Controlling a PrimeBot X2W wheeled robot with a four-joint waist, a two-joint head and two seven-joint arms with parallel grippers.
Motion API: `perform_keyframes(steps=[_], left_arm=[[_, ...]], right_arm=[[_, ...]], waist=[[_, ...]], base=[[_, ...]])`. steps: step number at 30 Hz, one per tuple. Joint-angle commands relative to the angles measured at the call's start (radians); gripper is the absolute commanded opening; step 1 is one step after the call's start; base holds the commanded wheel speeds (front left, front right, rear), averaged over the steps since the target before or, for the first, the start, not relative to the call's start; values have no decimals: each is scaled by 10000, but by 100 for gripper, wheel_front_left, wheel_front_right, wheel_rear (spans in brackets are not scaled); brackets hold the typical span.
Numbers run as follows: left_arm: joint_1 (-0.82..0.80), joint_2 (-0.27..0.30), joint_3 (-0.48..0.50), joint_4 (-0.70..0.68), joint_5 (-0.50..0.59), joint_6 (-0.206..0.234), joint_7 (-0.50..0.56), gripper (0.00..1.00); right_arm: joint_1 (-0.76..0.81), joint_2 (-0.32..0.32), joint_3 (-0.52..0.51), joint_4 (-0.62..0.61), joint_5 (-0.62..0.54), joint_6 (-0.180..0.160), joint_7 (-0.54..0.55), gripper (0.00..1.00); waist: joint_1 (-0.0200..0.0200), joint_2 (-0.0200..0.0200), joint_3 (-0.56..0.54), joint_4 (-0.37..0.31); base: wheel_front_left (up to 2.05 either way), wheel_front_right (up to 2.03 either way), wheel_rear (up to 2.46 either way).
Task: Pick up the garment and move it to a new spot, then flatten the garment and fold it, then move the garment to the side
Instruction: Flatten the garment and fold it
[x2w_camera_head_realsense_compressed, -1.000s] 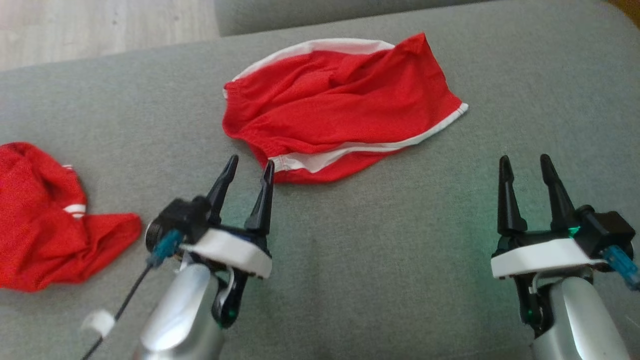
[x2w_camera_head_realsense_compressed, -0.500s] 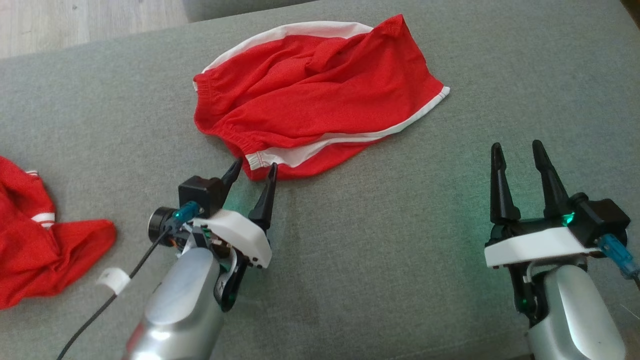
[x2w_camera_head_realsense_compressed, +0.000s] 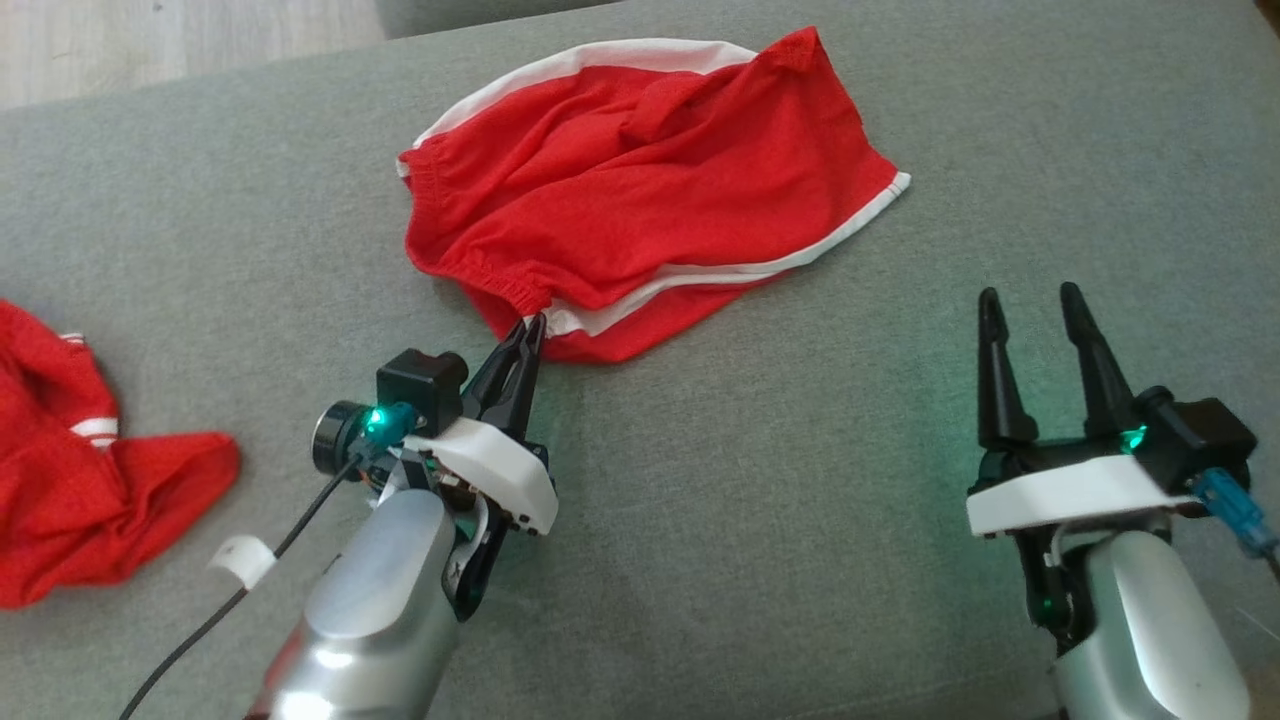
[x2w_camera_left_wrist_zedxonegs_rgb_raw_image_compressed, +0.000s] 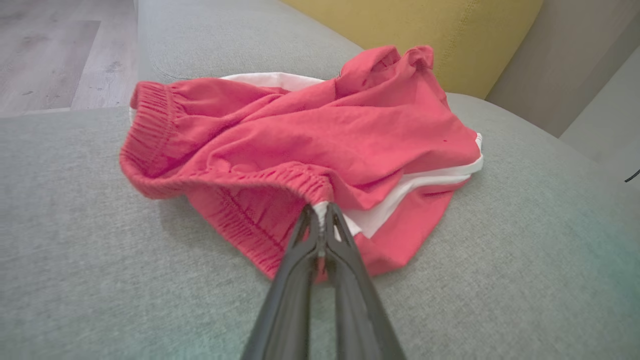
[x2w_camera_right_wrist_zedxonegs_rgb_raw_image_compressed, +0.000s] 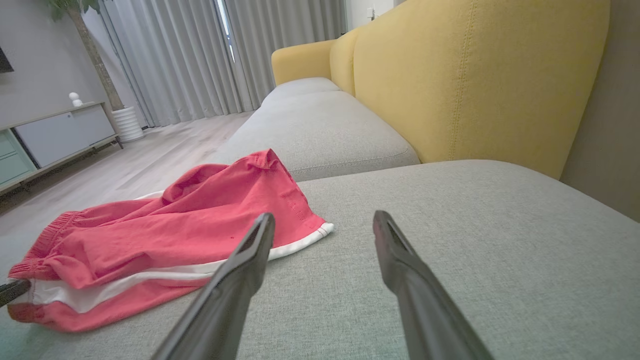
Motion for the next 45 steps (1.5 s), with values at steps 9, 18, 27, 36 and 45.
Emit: perform_keyframes(steps=[9, 18, 27, 36, 45], left_arm=[[-122, 464, 232, -800, -44, -66, -822, 0], [544, 760, 89, -1467, 41, -2, -973, 0], [991, 934, 194, -2052, -13, 193, -1049, 0], [968, 820, 42, -2199, -15, 204, -1072, 0], [842, 774, 5, -2167, -62, 205, -1089, 0]], right_arm=[[-444, -20, -47, 257, -398, 73, -109, 100], [-766, -20, -95, 1903, -709, 73, -58, 100], [-1598, -20, -518, 3246, -1752, 73, 343, 100], [-2425, -63, -790, 4462, -3312, 73, 927, 100], [-2921, -68, -652, 5137, -4171, 73, 897, 100]], waist=[[0, -1, -324, 616], [0, -1, -657, 1200], [0, -1, -595, 1778], [0, -1, -311, 2071], [0, -1, -213, 2056]], base=[[0, 0, 0], [0, 0, 0], [0, 0, 0], [0, 0, 0], [0, 0, 0]])
